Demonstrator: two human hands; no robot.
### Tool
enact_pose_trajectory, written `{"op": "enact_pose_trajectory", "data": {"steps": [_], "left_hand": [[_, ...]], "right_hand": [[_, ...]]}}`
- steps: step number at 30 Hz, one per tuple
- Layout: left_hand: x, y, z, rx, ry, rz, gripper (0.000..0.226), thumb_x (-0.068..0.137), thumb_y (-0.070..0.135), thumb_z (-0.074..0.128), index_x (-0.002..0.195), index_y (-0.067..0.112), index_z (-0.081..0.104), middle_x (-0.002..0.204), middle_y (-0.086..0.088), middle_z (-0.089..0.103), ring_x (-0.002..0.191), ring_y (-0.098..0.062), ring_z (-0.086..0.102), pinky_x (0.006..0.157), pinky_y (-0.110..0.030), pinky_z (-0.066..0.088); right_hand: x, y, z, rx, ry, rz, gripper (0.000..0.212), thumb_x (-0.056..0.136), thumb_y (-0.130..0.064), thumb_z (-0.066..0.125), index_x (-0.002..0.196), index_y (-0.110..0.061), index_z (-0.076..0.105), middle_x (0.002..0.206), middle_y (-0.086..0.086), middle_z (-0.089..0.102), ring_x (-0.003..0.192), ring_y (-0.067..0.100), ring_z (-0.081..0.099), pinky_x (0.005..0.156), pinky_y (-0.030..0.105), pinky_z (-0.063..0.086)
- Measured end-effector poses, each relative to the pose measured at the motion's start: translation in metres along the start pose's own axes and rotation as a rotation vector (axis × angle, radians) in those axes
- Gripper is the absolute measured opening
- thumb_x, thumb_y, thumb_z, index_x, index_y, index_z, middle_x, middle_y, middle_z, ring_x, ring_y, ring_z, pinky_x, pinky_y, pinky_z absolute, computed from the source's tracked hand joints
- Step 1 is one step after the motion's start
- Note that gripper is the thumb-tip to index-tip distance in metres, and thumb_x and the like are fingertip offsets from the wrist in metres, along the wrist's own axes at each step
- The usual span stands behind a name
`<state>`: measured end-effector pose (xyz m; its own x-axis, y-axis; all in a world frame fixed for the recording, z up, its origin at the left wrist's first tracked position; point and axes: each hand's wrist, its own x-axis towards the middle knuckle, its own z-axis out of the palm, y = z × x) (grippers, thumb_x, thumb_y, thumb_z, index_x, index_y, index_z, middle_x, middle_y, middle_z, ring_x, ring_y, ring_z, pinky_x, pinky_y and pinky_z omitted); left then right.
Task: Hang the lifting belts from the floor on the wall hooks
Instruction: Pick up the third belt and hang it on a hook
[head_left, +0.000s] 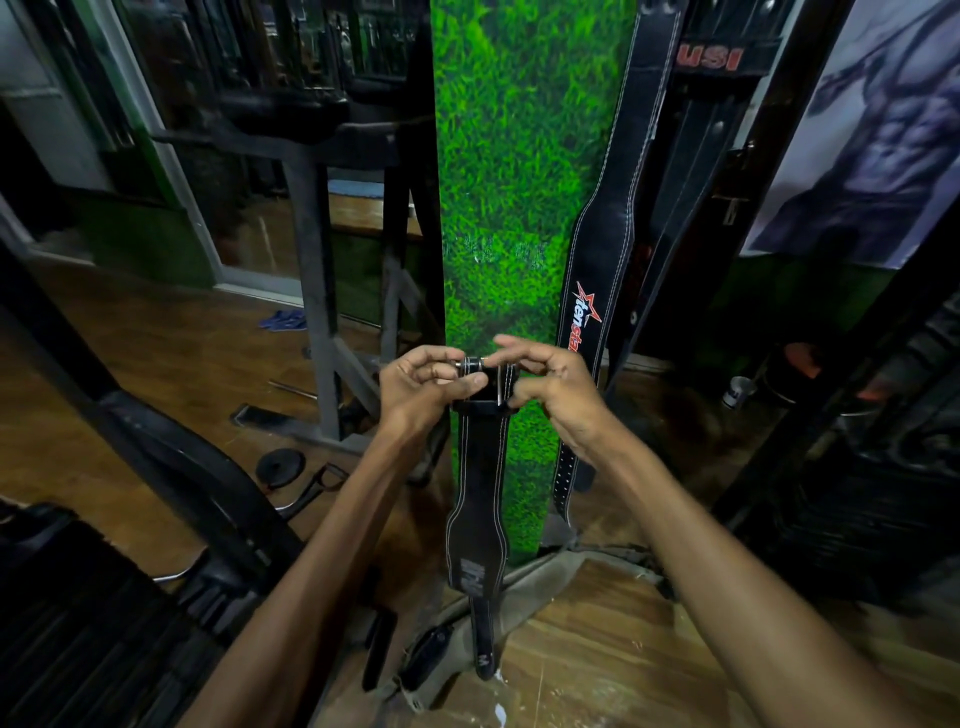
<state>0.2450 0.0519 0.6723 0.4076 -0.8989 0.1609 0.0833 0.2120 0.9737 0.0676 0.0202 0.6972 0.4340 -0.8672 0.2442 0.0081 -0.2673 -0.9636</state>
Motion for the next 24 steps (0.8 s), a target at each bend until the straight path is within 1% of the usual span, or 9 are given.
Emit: {"op": "enact_pose_trajectory", "data": {"steps": [4,7,9,11,13,16,18,20,24], "left_hand": [[0.003,-0.001,-0.001,-0.034,0.028,0.026,0.047,0.065,-0.017,0.083,0.103,0.003,0.063,0.056,0.007,0.063,0.05,0.0,0.057,0.057,-0.017,0.055],[0.001,-0.001,-0.001,-0.043,-0.004,0.038,0.046,0.063,-0.022,0.081,0.095,0.003,0.059,0.057,0.004,0.061,0.049,-0.001,0.057,0.055,-0.017,0.055],[-0.001,-0.001,0.002,-0.03,-0.029,0.039,0.045,0.063,-0.024,0.08,0.084,0.007,0.055,0.057,0.003,0.061,0.048,0.0,0.058,0.052,-0.016,0.053],[-0.001,-0.002,0.005,-0.026,-0.05,0.034,0.047,0.064,-0.026,0.078,0.077,0.01,0.05,0.055,0.004,0.061,0.048,0.001,0.059,0.052,-0.016,0.053],[0.0,-0.005,0.007,-0.03,-0.056,0.034,0.05,0.064,-0.028,0.075,0.075,0.011,0.047,0.051,0.006,0.061,0.048,0.002,0.058,0.052,-0.016,0.053],[0.003,-0.004,0.008,-0.046,-0.052,0.038,0.053,0.065,-0.031,0.072,0.073,0.012,0.042,0.048,0.008,0.056,0.046,0.003,0.053,0.052,-0.016,0.053],[0.003,0.0,0.008,-0.064,-0.053,0.054,0.055,0.065,-0.034,0.069,0.073,0.011,0.04,0.053,0.0,0.052,0.045,0.002,0.054,0.051,-0.017,0.053],[0.004,0.003,0.01,-0.066,-0.057,0.069,0.055,0.066,-0.037,0.067,0.073,0.01,0.039,0.063,-0.008,0.048,0.045,0.001,0.058,0.051,-0.017,0.054],[0.008,0.003,0.009,-0.026,-0.056,0.078,0.055,0.065,-0.034,0.07,0.072,0.01,0.04,0.067,-0.009,0.05,0.045,0.001,0.057,0.05,-0.017,0.054]], "right_hand": [[0.001,-0.001,0.004,0.233,0.162,0.06,0.029,0.06,-0.005,0.057,0.073,-0.017,0.081,0.114,0.004,0.075,0.115,0.012,0.065,0.091,0.03,0.05],[0.004,-0.01,0.003,0.003,0.199,0.149,0.028,0.085,-0.037,0.06,0.089,-0.019,0.082,0.103,-0.002,0.077,0.106,0.019,0.066,0.099,0.039,0.049],[0.005,-0.02,0.004,-0.196,0.123,0.206,0.046,0.097,-0.053,0.051,0.1,-0.018,0.081,0.099,-0.014,0.071,0.095,0.004,0.062,0.086,0.023,0.041],[0.007,-0.028,0.009,-0.226,0.03,0.218,0.051,0.101,-0.055,0.045,0.102,-0.016,0.079,0.098,-0.018,0.066,0.095,0.001,0.059,0.078,0.018,0.036],[0.007,-0.033,0.011,0.013,-0.019,0.229,0.055,0.103,-0.051,0.041,0.087,-0.014,0.079,0.092,-0.009,0.074,0.103,0.004,0.064,0.081,0.018,0.039],[0.013,-0.03,0.01,0.321,0.119,0.238,0.066,0.105,-0.046,0.038,0.059,-0.014,0.073,0.102,0.011,0.077,0.12,0.014,0.062,0.095,0.028,0.036],[0.017,-0.025,0.007,0.114,0.236,0.237,0.053,0.101,-0.045,0.048,0.067,-0.016,0.077,0.105,0.004,0.078,0.11,0.012,0.064,0.104,0.036,0.039],[0.021,-0.02,0.002,-0.134,0.239,0.279,0.026,0.093,-0.04,0.065,0.083,-0.018,0.077,0.099,-0.003,0.076,0.1,0.014,0.066,0.096,0.035,0.046],[0.027,-0.015,-0.007,-0.225,0.153,0.407,0.046,0.086,-0.044,0.073,0.099,0.0,0.075,0.097,0.008,0.076,0.091,0.02,0.068,0.076,0.028,0.045]]}}
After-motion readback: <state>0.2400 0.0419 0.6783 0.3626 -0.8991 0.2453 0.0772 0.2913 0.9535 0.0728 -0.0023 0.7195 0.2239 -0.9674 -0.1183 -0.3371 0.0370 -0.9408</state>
